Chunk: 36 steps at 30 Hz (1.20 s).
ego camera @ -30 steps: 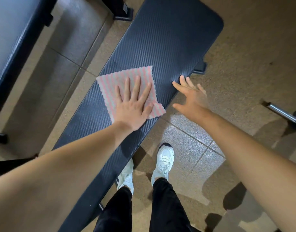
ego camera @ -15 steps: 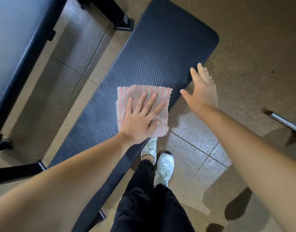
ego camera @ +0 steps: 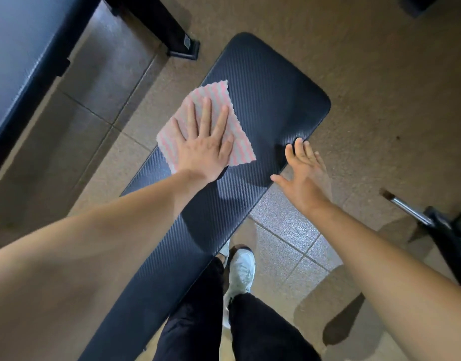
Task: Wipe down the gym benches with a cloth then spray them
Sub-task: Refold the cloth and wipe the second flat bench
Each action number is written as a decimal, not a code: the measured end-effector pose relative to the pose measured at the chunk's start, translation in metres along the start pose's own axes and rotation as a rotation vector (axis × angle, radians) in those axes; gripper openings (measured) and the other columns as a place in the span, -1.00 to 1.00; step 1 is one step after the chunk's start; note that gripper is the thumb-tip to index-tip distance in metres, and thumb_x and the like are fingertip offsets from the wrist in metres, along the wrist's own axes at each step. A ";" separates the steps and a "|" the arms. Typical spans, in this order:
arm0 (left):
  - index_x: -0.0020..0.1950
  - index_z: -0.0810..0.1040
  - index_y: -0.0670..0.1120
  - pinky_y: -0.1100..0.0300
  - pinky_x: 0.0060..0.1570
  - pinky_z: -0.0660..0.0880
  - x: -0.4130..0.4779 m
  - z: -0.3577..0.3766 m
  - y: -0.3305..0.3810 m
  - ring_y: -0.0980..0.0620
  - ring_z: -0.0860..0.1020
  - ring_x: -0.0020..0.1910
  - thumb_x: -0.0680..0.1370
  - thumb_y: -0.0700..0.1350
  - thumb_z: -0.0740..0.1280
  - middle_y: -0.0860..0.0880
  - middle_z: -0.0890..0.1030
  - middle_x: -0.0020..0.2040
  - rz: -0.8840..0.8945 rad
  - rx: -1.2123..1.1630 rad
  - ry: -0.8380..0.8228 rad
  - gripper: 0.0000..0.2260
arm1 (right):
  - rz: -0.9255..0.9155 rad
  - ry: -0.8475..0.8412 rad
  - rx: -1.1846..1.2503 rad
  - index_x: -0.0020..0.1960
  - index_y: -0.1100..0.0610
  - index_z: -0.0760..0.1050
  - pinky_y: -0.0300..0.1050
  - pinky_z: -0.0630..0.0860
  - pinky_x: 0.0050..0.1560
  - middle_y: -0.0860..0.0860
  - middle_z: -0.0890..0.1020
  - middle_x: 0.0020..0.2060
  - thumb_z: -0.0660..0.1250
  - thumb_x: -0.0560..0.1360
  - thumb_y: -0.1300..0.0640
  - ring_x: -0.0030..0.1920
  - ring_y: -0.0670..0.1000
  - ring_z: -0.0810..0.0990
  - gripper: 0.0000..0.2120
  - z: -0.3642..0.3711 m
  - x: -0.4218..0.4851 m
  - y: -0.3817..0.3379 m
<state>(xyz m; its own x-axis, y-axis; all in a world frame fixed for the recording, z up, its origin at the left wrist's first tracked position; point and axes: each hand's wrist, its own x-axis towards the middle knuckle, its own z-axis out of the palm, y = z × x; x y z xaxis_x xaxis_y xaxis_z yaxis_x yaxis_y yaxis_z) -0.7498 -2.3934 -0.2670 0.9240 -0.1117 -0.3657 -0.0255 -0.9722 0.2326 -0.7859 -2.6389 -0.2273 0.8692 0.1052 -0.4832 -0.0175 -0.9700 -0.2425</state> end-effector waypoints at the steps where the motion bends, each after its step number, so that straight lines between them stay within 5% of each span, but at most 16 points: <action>1: 0.66 -0.24 0.11 -0.48 0.48 -0.19 -0.001 0.001 0.006 -0.24 -0.25 0.64 0.70 0.19 -0.17 -0.10 -0.21 0.69 0.022 -0.012 -0.006 -0.45 | 0.007 -0.015 0.014 0.60 0.13 0.19 -0.04 -0.11 0.58 0.11 0.09 0.62 0.37 0.56 -0.12 0.63 0.09 0.00 -0.27 -0.002 0.001 0.001; 6: 0.69 -0.15 0.10 -0.44 0.51 -0.15 -0.023 0.012 0.055 -0.28 -0.20 0.64 0.71 0.21 -0.12 -0.09 -0.15 0.69 0.206 0.057 -0.041 -0.43 | 0.067 -0.046 0.502 0.38 0.09 0.55 -0.23 0.06 0.53 0.01 0.41 0.48 0.36 0.60 0.13 0.53 -0.08 0.26 -0.65 -0.024 0.008 0.022; 10: 0.69 -0.12 0.06 -0.41 0.52 -0.15 -0.037 0.026 0.086 -0.26 -0.17 0.65 0.71 0.20 -0.04 -0.05 -0.12 0.70 0.258 0.056 -0.051 -0.41 | 0.231 0.181 0.424 0.25 0.01 0.64 -0.18 0.41 0.29 -0.02 0.67 0.23 0.38 0.57 0.01 0.27 -0.01 0.60 -0.73 -0.057 0.032 0.047; 15: 0.70 -0.08 0.04 -0.38 0.54 -0.12 -0.042 0.030 0.099 -0.22 -0.12 0.66 0.69 0.20 0.08 -0.01 -0.09 0.70 0.238 0.031 -0.040 -0.36 | 0.210 0.216 0.515 0.46 0.03 0.45 -0.19 0.36 0.40 -0.02 0.53 0.40 0.42 0.54 0.06 0.38 -0.05 0.49 -0.49 -0.073 0.072 0.057; 19: 0.68 0.00 0.17 -0.42 0.52 -0.08 -0.020 0.020 0.086 -0.21 -0.06 0.66 0.68 0.27 0.07 0.00 -0.01 0.70 0.257 0.050 -0.028 -0.40 | 0.114 0.180 0.459 0.41 0.08 0.51 -0.37 0.28 0.31 -0.03 0.54 0.35 0.43 0.51 0.16 0.33 -0.05 0.51 -0.53 -0.067 0.088 0.060; 26: 0.66 -0.15 0.23 -0.44 0.50 -0.19 0.098 -0.033 0.052 -0.20 -0.19 0.66 0.68 0.31 -0.09 0.03 -0.17 0.69 -0.005 -0.013 0.017 -0.43 | 0.032 0.165 0.489 0.30 0.05 0.57 -0.11 0.49 0.21 -0.07 0.58 0.18 0.50 0.45 0.16 0.14 -0.05 0.58 -0.58 -0.071 0.096 0.076; 32: 0.66 -0.18 0.23 -0.44 0.51 -0.10 0.128 -0.048 0.062 -0.20 -0.17 0.66 0.68 0.30 -0.12 0.03 -0.18 0.69 -0.077 -0.009 0.045 -0.44 | 0.028 0.200 0.568 0.34 0.11 0.56 -0.47 0.39 0.09 -0.10 0.56 0.17 0.49 0.48 0.22 0.09 -0.10 0.55 -0.56 -0.063 0.093 0.076; 36: 0.67 -0.12 0.18 -0.44 0.50 -0.17 0.126 -0.039 0.084 -0.26 -0.19 0.65 0.69 0.28 -0.10 -0.04 -0.15 0.70 -0.127 -0.032 0.058 -0.43 | 0.138 0.180 0.779 0.33 0.10 0.58 -0.47 0.49 0.00 -0.02 0.61 0.16 0.42 0.50 0.36 0.05 0.00 0.63 -0.57 -0.062 0.091 0.075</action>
<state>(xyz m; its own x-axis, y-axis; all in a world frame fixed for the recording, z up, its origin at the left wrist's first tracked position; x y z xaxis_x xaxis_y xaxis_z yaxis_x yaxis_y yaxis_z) -0.6207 -2.4810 -0.2584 0.9393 0.0252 -0.3421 0.1050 -0.9706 0.2168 -0.6771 -2.7154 -0.2376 0.8993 -0.1052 -0.4246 -0.4114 -0.5335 -0.7391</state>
